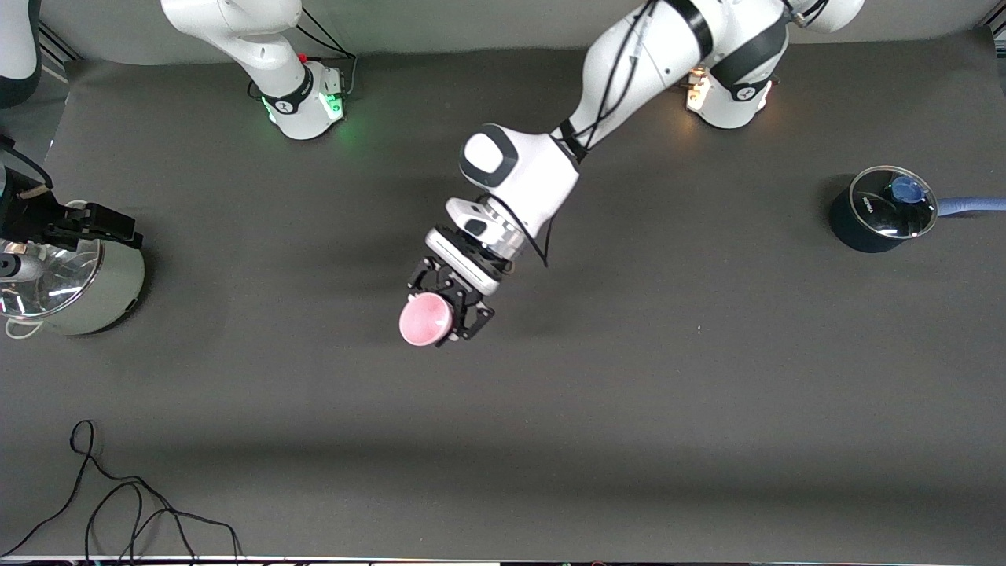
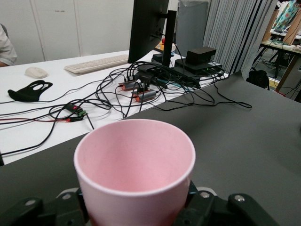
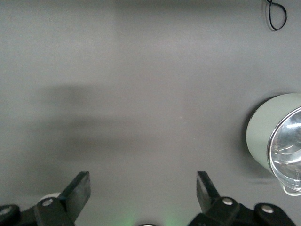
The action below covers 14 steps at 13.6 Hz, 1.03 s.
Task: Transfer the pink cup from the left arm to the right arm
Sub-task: 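Lift the pink cup with the left gripper toward the table middle, then hold the cup with the left gripper while the right gripper reaches its rim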
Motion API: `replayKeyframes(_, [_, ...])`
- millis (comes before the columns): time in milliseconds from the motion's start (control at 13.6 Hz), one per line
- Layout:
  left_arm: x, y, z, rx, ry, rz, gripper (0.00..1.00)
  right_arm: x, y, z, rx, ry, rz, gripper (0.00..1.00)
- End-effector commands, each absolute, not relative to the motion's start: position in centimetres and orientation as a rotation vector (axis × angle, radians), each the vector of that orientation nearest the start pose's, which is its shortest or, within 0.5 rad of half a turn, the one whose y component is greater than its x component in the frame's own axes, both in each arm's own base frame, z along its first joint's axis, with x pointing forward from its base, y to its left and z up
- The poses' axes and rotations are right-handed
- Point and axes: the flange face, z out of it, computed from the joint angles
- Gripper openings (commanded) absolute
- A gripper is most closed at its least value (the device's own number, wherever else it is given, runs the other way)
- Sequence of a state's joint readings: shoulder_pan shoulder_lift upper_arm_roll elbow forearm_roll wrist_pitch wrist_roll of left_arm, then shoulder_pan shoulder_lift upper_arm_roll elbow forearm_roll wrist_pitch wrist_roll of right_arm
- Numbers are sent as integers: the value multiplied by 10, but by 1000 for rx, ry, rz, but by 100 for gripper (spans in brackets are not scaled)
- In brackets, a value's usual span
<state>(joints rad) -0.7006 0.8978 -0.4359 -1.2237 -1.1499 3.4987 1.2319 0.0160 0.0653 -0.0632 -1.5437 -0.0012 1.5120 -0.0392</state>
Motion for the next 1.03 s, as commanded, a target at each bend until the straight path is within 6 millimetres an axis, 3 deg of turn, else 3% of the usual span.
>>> replayKeyframes(0, [503, -578, 349, -2910, 921, -1895, 0, 572, -19, 600, -3119, 2, 128, 100])
replayKeyframes(147, [496, -584, 352, -2910, 881, -1918, 0, 585, -3, 603, -3081, -30, 97, 100])
replayKeyframes(515, [492, -588, 352, -2923, 858, -1925, 0, 621, 83, 601, -3079, -224, 44, 100])
replayKeyframes(736, [495, -585, 349, -2917, 855, -1921, 0, 633, 129, 596, -3083, -165, 1, 100])
replayKeyframes(957, [495, -585, 349, -2914, 856, -1921, 0, 633, 178, 593, -3077, -224, -35, 100])
